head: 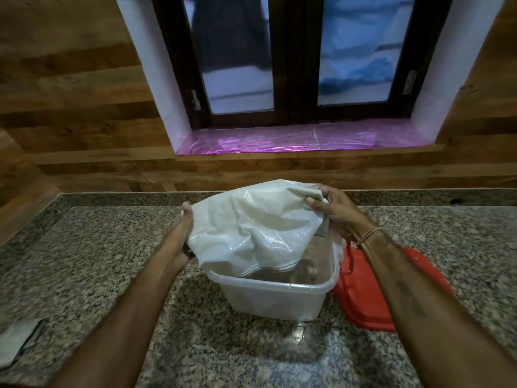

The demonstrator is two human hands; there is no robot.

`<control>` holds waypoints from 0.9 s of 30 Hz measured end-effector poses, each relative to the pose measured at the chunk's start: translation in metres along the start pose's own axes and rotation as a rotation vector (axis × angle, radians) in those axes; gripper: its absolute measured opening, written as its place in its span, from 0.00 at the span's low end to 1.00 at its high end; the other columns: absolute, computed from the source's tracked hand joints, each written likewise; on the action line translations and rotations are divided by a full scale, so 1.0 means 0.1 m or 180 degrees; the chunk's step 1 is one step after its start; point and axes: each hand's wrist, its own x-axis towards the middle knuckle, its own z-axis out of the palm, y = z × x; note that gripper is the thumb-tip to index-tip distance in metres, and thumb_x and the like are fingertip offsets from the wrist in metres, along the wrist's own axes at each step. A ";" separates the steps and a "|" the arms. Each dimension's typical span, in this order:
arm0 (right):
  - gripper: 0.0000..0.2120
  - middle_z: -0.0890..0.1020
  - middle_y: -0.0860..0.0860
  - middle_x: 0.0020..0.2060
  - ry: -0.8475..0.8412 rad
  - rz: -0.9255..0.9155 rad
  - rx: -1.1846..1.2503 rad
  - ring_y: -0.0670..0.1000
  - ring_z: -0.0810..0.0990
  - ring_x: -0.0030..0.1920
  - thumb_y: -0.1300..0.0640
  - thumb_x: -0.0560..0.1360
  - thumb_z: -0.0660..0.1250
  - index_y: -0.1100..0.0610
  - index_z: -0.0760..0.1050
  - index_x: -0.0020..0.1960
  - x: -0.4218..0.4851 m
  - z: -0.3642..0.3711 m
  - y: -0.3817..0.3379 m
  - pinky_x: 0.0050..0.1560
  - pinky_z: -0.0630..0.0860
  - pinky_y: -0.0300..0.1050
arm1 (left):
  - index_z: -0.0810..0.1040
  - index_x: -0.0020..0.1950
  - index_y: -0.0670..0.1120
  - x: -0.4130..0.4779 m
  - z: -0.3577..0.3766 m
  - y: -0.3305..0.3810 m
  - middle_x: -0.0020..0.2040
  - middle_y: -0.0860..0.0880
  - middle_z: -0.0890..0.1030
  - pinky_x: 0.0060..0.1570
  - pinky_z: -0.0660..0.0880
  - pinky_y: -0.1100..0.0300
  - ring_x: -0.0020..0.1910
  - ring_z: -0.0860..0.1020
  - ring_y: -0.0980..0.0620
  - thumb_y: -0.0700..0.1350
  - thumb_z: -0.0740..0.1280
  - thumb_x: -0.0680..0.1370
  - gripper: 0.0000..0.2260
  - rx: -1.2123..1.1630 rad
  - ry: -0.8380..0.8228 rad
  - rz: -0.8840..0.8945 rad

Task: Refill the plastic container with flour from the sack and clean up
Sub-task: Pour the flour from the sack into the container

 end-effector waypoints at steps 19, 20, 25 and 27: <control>0.09 0.83 0.46 0.43 0.0474 -0.0149 -0.0723 0.44 0.80 0.42 0.57 0.74 0.78 0.52 0.78 0.41 -0.11 0.18 0.01 0.40 0.76 0.36 | 0.79 0.64 0.41 -0.03 0.20 -0.17 0.55 0.45 0.86 0.43 0.84 0.49 0.50 0.87 0.47 0.45 0.77 0.71 0.23 -0.0485 0.0168 0.1419; 0.09 0.83 0.46 0.46 0.0509 -0.0219 -0.0669 0.45 0.80 0.43 0.61 0.75 0.76 0.53 0.77 0.44 -0.12 0.19 0.02 0.41 0.77 0.37 | 0.79 0.62 0.42 -0.02 0.20 -0.18 0.54 0.45 0.86 0.45 0.84 0.48 0.50 0.86 0.47 0.44 0.76 0.71 0.21 -0.0533 0.0076 0.1462; 0.37 0.83 0.60 0.61 0.0632 0.0028 -0.0402 0.58 0.83 0.57 0.71 0.74 0.73 0.50 0.61 0.76 -0.14 0.18 -0.07 0.50 0.84 0.47 | 0.81 0.60 0.43 0.00 0.15 -0.27 0.53 0.45 0.86 0.52 0.83 0.44 0.53 0.83 0.45 0.46 0.78 0.70 0.20 -0.0623 -0.0215 0.1373; 0.47 0.83 0.60 0.64 0.0599 0.0118 -0.0255 0.59 0.83 0.62 0.74 0.74 0.72 0.46 0.54 0.83 -0.14 0.16 -0.09 0.54 0.84 0.50 | 0.80 0.61 0.42 -0.01 0.18 -0.27 0.54 0.43 0.85 0.50 0.83 0.47 0.54 0.82 0.44 0.47 0.78 0.69 0.23 -0.0634 -0.0132 0.1410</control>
